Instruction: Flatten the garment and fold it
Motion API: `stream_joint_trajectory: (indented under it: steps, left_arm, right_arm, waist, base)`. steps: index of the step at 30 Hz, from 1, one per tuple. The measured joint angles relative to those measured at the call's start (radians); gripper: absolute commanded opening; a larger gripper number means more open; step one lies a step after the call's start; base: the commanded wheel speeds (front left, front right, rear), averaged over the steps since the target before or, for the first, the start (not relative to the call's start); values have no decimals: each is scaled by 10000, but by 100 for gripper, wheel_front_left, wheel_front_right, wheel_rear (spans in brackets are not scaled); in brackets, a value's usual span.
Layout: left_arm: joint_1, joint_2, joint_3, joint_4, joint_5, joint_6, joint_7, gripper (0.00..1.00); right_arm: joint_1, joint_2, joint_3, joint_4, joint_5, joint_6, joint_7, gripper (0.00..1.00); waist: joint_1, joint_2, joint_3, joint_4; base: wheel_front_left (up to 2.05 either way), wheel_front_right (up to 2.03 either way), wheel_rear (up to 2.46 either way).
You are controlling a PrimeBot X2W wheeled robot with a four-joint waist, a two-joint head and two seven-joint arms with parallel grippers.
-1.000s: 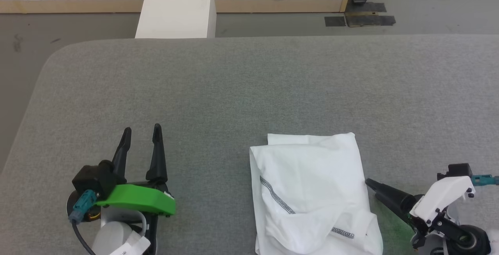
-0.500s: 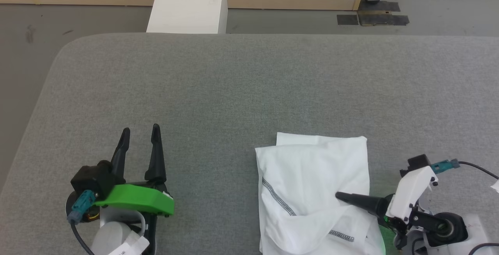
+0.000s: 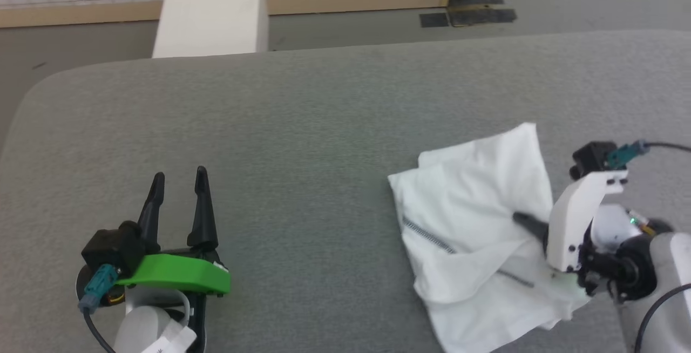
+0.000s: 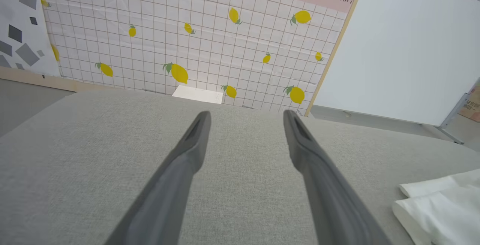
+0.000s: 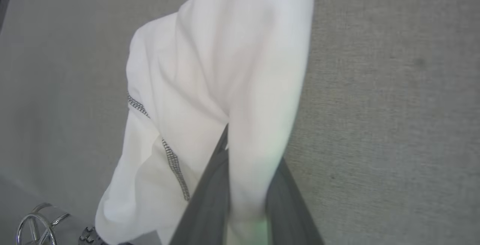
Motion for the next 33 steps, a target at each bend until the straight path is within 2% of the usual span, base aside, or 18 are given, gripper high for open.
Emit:
stream_joint_trajectory:
  steps: [4, 8, 13, 14, 16, 25, 31, 32, 33]
  left_arm:
    - [-150, -2, -33, -217, 56, -73, 0, 100]
    - [-484, 4, -180, -412, 171, -98, 0, 100]
    - [-915, 130, -474, -631, 479, -169, 0, 100]
    - [-1102, 259, -587, -690, 508, -169, 0, 100]
    - [-1314, 443, -686, -744, 543, -171, 0, 100]
    - [-1835, 1016, -972, -909, 583, -174, 65, 100]
    - [-1919, 1227, -941, -1093, 581, -174, 190, 100]
    - [-1918, 1241, -941, -1103, 581, -174, 190, 100]
    - [-1918, 1256, -943, -1118, 581, -173, 192, 100]
  right_arm:
    - [-618, -834, 355, -100, -972, 0, -94, 0]
    - [-1172, -1358, 393, 148, -1615, 0, -441, 0]
    - [-2044, -1703, 351, 846, -2328, 0, -1225, 0]
    - [-2389, -2036, 562, 1110, -2857, 0, -1599, 0]
    - [-2800, -2282, 531, 1465, -3290, 2, -2033, 0]
    - [-4175, -2717, -401, 3087, -4939, 4, -3521, 0]
    - [-4882, -2571, -1522, 3745, -5954, 4, -4330, 0]
    - [-4941, -2481, -1708, 3879, -6094, 4, -4406, 13]
    - [-4983, -2405, -1871, 4000, -6240, 4, -4466, 44]
  waist:
    - [0, 0, 178, -624]
    - [0, 0, 451, -1222]
    - [0, 0, 1033, -1905]
    - [1, 0, 1328, -2096]
    - [1, 0, 1678, -2277]
    - [1, 0, 3085, -2680]
    - [1, 0, 3705, -2526]
    - [1, 0, 3757, -2454]
    - [1, 0, 3794, -2375]
  base:
    - [0, 0, 0]
    - [0, 0, 0]
    - [0, 0, 0]
    - [0, 0, 0]
    - [0, 0, 0]
    - [0, 0, 0]
    - [0, 0, 0]
    - [0, 0, 0]
    - [0, 0, 0]
